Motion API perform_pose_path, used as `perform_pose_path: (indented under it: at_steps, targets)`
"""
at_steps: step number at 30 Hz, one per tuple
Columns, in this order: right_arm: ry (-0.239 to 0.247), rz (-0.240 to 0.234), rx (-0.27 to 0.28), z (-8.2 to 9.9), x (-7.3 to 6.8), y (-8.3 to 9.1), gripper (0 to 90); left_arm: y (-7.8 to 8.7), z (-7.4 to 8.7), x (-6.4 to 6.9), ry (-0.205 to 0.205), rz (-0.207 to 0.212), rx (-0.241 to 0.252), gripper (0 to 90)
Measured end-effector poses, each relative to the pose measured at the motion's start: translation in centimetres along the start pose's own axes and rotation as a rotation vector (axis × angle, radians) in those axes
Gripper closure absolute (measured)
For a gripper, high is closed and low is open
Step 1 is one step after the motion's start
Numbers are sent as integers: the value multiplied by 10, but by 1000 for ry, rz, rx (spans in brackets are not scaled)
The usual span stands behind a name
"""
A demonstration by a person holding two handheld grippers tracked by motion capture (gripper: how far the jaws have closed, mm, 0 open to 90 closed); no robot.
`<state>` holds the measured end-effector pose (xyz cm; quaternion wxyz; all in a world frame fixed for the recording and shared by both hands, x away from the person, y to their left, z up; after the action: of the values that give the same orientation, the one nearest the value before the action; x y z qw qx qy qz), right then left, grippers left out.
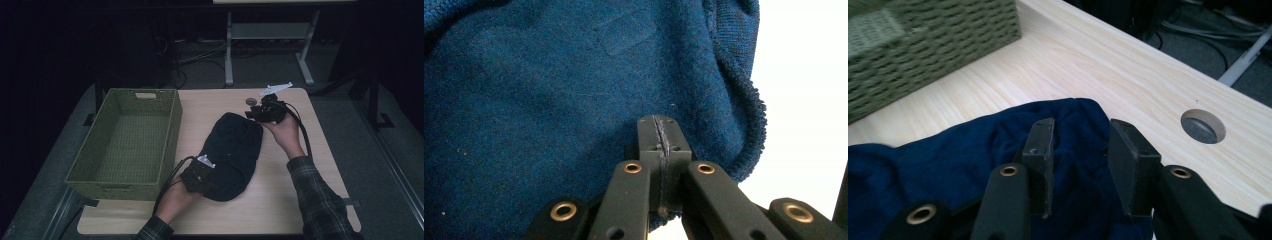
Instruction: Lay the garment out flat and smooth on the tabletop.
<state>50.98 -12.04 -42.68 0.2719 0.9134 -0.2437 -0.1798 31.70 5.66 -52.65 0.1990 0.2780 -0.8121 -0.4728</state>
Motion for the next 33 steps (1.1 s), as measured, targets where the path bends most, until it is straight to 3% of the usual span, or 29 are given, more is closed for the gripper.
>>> perform_pose_path:
  at_steps: [3, 8, 12, 26, 33]
  targets:
    - [13, -11, 2, 5, -9, 10, 728, 0, 0, 0, 2, 3, 0, 900]
    - [34, -34, -59, 30, -29, 17, 894, 0, 0, 0, 8, 4, 4, 900]
    - [18, -80, -64, 46, -44, 19, 898, 0, -1, 0, 4, 0, 3, 900]
    - [14, -128, -115, 102, -78, 5, 899, 0, 0, 0, 3, 0, 0, 900]
    - [-1, -155, -171, 133, -98, -8, 899, 0, 0, 0, 2, -1, 0, 900]
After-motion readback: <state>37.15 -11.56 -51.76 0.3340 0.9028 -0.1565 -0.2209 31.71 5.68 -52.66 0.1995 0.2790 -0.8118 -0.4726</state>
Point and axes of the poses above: each handheld gripper's, and its own axes: y roughly backward along the jaws, z roughly out of its underside, x roughly to its right, the point moved 9 cm from there along -y, roughly forward along the jaws, and after that the axes turned 14 degrees about -z, right-handed, at the moved point
